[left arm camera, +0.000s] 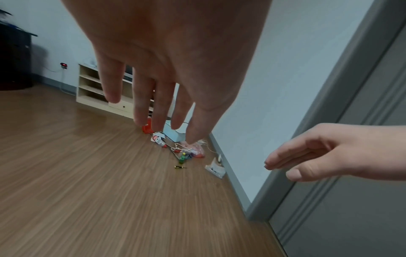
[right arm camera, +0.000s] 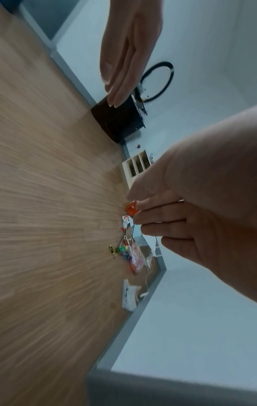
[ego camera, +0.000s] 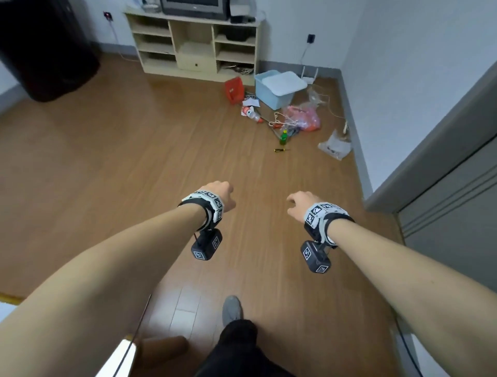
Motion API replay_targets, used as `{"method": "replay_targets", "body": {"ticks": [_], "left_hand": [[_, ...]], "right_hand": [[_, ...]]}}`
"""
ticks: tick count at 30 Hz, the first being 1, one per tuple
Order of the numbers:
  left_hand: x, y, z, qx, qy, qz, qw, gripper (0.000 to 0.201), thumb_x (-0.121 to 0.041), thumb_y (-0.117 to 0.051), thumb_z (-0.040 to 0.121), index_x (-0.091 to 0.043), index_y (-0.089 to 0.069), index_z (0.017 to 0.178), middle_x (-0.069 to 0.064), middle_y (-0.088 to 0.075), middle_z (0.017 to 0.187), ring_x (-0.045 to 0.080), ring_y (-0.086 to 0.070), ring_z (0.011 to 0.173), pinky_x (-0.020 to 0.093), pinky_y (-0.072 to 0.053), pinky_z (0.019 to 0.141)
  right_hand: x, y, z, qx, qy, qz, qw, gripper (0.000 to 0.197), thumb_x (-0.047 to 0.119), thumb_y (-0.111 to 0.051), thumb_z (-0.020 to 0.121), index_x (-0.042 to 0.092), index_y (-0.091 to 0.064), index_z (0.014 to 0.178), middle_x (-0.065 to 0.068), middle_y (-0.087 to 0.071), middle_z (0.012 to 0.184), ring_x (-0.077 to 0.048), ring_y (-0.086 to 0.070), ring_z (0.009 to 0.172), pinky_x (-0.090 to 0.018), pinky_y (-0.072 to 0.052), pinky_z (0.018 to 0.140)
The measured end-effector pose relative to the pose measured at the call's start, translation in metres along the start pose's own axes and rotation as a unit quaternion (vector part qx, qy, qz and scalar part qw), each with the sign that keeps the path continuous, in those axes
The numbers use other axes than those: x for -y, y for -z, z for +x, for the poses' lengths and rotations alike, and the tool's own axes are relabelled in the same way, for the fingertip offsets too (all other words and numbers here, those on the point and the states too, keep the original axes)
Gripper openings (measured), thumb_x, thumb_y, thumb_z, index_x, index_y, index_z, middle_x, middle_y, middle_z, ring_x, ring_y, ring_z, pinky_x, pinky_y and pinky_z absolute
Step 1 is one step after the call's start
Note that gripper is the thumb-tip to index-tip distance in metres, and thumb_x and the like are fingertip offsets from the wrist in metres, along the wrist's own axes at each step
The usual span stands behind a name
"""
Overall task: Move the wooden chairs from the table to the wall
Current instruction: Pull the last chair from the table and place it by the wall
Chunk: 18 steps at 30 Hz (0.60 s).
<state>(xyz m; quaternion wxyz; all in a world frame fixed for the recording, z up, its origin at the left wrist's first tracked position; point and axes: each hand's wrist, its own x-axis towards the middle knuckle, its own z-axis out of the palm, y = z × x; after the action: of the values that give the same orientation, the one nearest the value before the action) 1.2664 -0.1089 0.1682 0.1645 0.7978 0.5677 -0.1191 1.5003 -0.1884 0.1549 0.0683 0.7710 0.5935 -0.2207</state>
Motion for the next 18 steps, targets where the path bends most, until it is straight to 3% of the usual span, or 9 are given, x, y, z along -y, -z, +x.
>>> {"method": "replay_targets", "body": {"ticks": [5,10,18], "left_hand": [[0.078,0.057,0.085,-0.006,0.024,-0.019,0.999,0.055,-0.034,-0.06,0.09,-0.023,-0.052,0.143,0.01,-0.058,0.134,0.032,-0.059,0.119,0.037,-0.048,0.09],[0.167,0.104,0.139,-0.016,0.067,-0.023,0.997,0.054,-0.034,-0.059,0.09,-0.023,-0.052,0.143,0.01,-0.06,0.132,0.032,-0.06,0.116,0.037,-0.05,0.087],[0.337,0.14,0.232,-0.011,0.172,-0.057,0.983,0.054,-0.035,-0.059,0.091,-0.023,-0.052,0.143,0.009,-0.06,0.134,0.031,-0.061,0.117,0.038,-0.051,0.088]], "right_hand": [[0.078,0.058,0.108,0.011,0.022,-0.051,0.998,0.051,0.024,-0.054,0.097,0.024,-0.051,0.148,-0.008,-0.06,0.139,-0.03,-0.063,0.117,-0.037,-0.053,0.093],[0.162,0.1,0.201,0.015,0.057,-0.067,0.996,0.051,0.026,-0.055,0.096,0.025,-0.052,0.147,-0.006,-0.061,0.139,-0.029,-0.062,0.118,-0.036,-0.053,0.093],[0.333,0.109,0.375,0.04,0.135,-0.112,0.984,0.05,0.024,-0.055,0.097,0.023,-0.053,0.146,-0.007,-0.062,0.138,-0.031,-0.063,0.116,-0.037,-0.053,0.092]]}}
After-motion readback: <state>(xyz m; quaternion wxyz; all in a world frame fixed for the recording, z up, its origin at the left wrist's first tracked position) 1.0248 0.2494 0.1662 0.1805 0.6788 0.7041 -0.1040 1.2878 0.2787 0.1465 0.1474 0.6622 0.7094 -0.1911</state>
